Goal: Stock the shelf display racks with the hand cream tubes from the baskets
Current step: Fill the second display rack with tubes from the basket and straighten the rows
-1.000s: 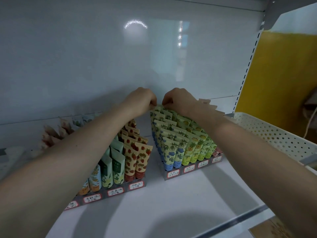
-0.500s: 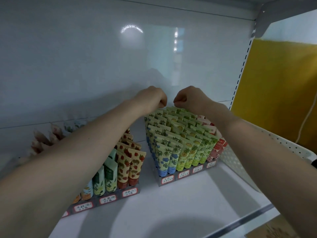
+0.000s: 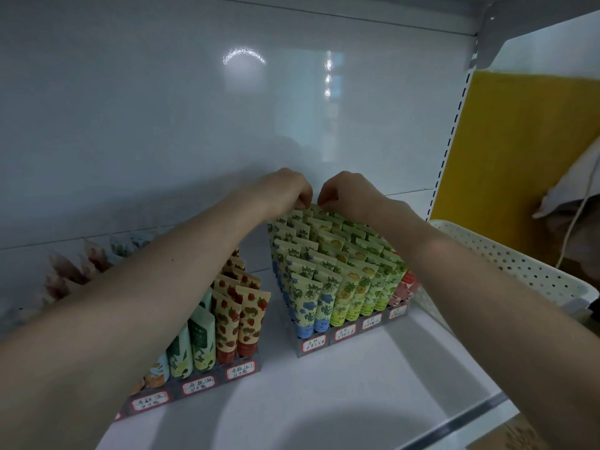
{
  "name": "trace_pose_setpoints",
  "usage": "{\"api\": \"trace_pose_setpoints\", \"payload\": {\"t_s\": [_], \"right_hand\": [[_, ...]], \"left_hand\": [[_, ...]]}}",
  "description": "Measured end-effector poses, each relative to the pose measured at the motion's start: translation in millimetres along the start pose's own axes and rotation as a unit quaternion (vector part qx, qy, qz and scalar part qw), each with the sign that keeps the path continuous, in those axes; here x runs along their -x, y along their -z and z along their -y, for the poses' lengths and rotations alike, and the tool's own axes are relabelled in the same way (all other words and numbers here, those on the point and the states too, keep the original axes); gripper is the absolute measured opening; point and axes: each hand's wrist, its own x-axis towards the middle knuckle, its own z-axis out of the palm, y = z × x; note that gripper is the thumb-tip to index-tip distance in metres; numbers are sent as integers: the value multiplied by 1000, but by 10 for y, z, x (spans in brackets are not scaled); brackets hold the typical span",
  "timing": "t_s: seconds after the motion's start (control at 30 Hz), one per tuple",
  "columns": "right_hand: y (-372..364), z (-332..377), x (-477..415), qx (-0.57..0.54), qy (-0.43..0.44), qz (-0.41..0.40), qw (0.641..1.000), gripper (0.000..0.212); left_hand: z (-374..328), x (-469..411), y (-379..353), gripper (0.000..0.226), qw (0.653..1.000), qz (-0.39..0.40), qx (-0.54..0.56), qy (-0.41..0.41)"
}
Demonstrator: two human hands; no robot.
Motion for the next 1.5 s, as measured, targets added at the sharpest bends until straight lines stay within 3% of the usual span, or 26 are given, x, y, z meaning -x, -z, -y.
{"api": "trace_pose_setpoints", "payload": {"t_s": [0.2,0.5,1.1,1.27,1.5], "right_hand": [[141,-58,148,-25,-4,-36,999,17],[28,-75,227,23,-23,59,998,16],[7,-83,214,29,-10,57,998,15],[229,-132,360,-26,12,-24,999,14],[176,-128,509,-8,19,42,999,16]], "left_hand": [[-141,127,68,20,995,-69,63,-32],[-266,160,-10,17,998,-25,-15,-56],[-274,146,-68,17,995,-41,-48,-71],[-304,241,-4,18,995,-59,8,-76],[-440,280,-93,22,997,-5,-7,-79]]}}
